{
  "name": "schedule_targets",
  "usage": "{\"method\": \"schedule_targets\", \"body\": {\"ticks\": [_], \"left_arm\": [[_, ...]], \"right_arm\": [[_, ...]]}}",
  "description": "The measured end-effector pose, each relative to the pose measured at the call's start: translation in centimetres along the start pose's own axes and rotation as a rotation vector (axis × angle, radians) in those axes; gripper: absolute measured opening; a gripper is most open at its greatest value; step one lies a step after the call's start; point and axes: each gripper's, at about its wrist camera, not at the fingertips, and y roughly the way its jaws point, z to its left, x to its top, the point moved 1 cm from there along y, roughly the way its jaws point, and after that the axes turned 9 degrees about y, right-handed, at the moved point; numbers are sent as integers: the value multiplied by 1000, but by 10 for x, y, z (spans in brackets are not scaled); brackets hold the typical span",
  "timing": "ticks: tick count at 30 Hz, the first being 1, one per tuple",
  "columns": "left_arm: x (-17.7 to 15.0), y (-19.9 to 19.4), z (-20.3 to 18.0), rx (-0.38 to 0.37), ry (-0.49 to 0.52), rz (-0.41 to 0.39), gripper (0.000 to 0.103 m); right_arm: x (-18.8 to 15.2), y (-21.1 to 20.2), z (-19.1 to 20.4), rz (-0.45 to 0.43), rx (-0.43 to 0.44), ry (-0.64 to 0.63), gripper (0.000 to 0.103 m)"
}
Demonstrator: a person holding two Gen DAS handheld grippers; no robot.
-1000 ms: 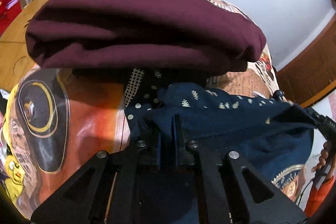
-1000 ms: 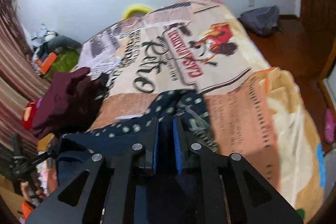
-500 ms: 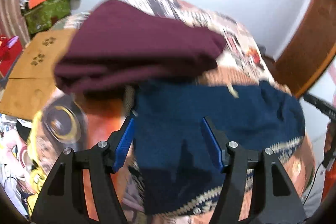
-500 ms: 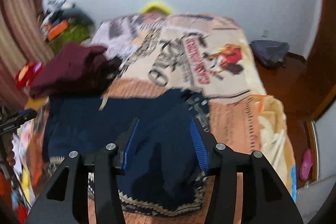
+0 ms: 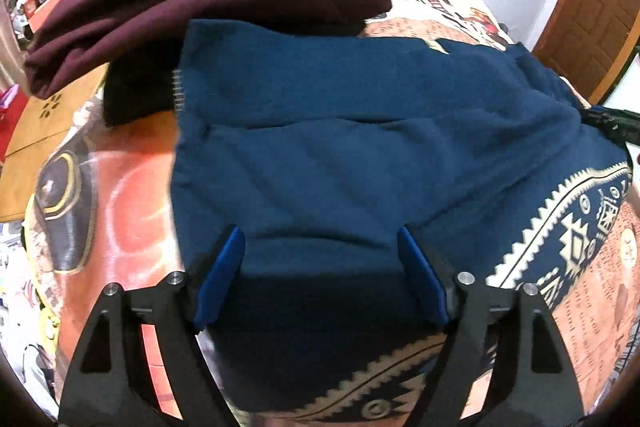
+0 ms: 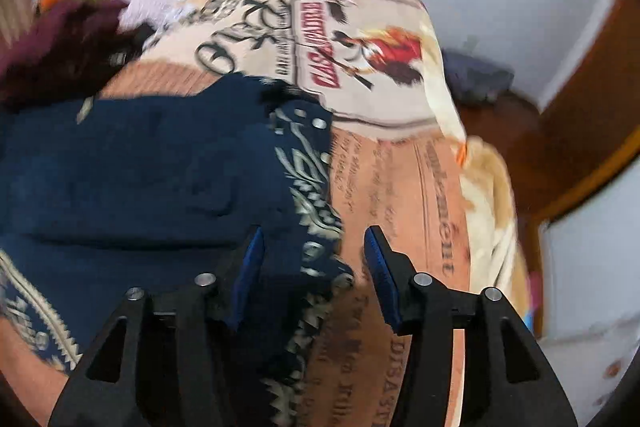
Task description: Fold large clothes
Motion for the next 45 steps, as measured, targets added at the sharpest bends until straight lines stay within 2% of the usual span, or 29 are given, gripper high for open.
{"method": "schedule_targets", "body": {"ticks": [3, 7, 9, 13, 16, 17, 21, 24, 30, 33, 37, 41, 43, 45], "left_arm": [[-4, -8, 12, 29, -30, -1, 84], [-11, -22, 31, 147, -104, 14, 83], [-18, -34, 43, 146, -173, 12, 83], [-32, -61, 57, 76, -313, -19, 83], [-40, -75, 56, -2, -394, -35, 83], [-45, -79, 54, -42, -424, -37, 83], [-61, -72, 43, -189, -539, -15, 83], [-78, -57, 37, -294, -643, 35, 83], [-107, -27, 30, -426, -789, 62, 83], [-108, -16, 32, -447, -831, 30, 83], [-91, -4, 31, -495, -832, -59, 83], [-72, 12, 27, -442, -817, -108, 83], [-61, 16, 29, -429, -830, -108, 79], [-54, 19, 32, -420, -857, -116, 65]], "right_arm": [[1, -14, -10, -10, 21, 47, 52], [-5, -42, -1, -38, 44, 41, 52], [-8, -57, 5, -49, 77, 38, 52], [-14, -87, 25, -90, 133, -2, 54], [-20, -107, 40, -128, 161, -25, 73], [-23, -115, 46, -145, 169, -32, 76], [-34, -133, 70, -175, 208, -74, 78], [-43, -134, 85, -168, 224, -101, 79], [-60, -117, 112, -114, 238, -152, 79], [-64, -103, 120, -80, 222, -172, 79], [-63, -92, 120, -64, 205, -172, 79], [-54, -79, 117, -53, 206, -143, 79], [-50, -75, 115, -46, 212, -123, 79], [-46, -68, 114, -36, 217, -104, 79]]}}
